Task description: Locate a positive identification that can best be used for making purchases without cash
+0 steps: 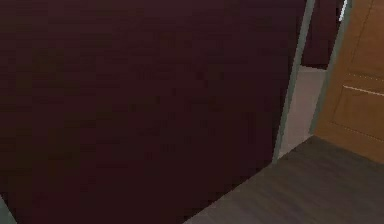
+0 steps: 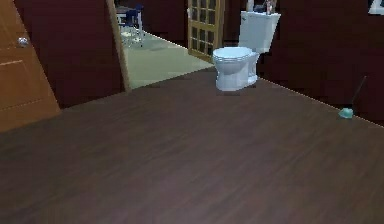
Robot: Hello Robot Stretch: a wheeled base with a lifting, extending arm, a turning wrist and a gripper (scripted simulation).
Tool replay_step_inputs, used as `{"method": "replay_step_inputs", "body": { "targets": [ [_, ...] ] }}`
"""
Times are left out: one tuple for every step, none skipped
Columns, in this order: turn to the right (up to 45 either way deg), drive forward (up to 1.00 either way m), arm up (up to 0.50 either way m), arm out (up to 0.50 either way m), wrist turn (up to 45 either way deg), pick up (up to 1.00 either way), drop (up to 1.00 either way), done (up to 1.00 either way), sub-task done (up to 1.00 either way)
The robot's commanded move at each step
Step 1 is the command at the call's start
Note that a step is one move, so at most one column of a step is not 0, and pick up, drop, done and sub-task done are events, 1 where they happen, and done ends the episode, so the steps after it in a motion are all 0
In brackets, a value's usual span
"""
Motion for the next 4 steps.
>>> {"method": "replay_step_inputs", "body": {
  "targets": [
    [0.0,0.15,0.00,0.00,0.0,0.00,0.00,0.00,0.00],
    [45.0,0.00,0.00,0.00,0.0,0.00,0.00,0.00,0.00],
    [3.0,0.00,0.00,0.00,0.0,0.00,0.00,0.00,0.00],
    [0.0,1.00,0.00,0.00,0.0,0.00,0.00,0.00,0.00]
  ]
}}
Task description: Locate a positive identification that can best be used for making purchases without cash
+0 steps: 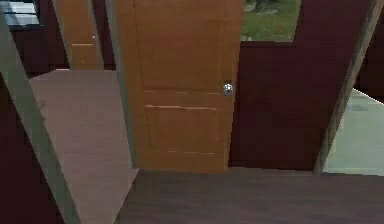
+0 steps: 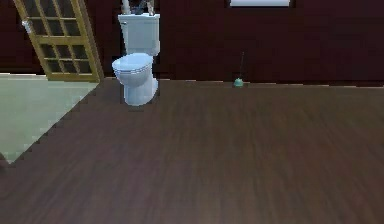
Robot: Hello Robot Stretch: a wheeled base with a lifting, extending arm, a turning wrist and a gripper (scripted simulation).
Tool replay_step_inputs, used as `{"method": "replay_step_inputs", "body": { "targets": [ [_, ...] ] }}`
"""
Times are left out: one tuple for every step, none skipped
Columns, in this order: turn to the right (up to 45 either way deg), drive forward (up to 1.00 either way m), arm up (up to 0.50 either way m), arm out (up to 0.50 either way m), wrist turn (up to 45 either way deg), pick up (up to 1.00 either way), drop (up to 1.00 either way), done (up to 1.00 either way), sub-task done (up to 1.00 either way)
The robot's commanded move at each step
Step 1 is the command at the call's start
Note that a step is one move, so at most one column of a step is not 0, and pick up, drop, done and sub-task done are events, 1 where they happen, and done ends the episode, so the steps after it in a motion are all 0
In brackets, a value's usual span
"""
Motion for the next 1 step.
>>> {"method": "replay_step_inputs", "body": {
  "targets": [
    [0.0,1.00,0.00,0.00,0.0,0.00,0.00,0.00,0.00]
  ]
}}
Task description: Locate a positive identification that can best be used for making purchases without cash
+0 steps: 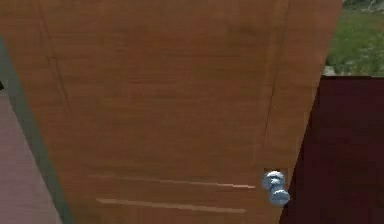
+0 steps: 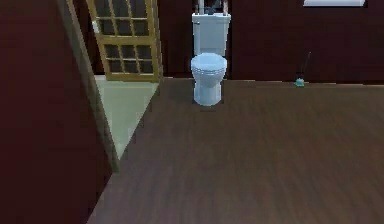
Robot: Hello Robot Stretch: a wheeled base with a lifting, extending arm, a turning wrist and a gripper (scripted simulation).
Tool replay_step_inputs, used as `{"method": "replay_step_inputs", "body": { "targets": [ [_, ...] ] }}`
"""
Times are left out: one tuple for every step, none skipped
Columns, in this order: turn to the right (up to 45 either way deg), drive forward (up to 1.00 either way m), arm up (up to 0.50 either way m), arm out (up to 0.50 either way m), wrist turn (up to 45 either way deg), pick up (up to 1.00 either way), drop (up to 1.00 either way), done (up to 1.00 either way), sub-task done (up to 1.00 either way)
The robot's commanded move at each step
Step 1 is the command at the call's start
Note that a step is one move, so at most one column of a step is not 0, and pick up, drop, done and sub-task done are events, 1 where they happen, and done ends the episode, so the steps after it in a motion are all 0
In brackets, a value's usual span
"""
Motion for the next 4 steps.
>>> {"method": "replay_step_inputs", "body": {
  "targets": [
    [18.0,0.00,0.00,0.00,0.0,0.00,0.00,0.00,0.00],
    [0.0,0.10,0.00,0.00,0.0,0.00,0.00,0.00,0.00],
    [-45.0,0.00,0.00,0.00,0.0,0.00,0.00,0.00,0.00],
    [-45.0,0.00,0.00,0.00,0.0,0.00,0.00,0.00,0.00]
  ]
}}
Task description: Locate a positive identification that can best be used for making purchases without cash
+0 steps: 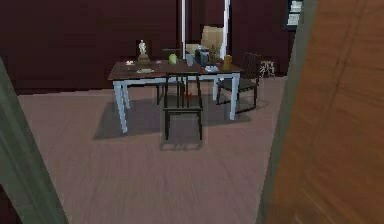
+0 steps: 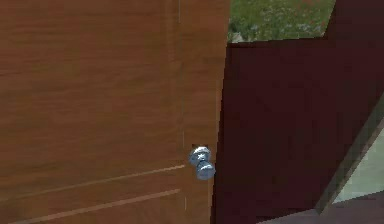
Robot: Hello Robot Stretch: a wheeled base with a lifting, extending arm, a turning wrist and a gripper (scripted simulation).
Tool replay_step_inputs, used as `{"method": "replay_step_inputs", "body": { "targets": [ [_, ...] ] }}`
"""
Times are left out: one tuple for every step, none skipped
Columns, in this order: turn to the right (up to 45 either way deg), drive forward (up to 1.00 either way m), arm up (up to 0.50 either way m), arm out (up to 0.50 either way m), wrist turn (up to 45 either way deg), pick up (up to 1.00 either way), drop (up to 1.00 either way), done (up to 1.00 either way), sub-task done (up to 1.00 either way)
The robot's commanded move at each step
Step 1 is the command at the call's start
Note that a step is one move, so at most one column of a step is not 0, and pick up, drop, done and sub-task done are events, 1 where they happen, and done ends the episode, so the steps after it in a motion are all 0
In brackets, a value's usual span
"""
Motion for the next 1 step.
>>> {"method": "replay_step_inputs", "body": {
  "targets": [
    [-12.0,0.00,0.00,0.00,0.0,0.00,0.00,0.00,0.00]
  ]
}}
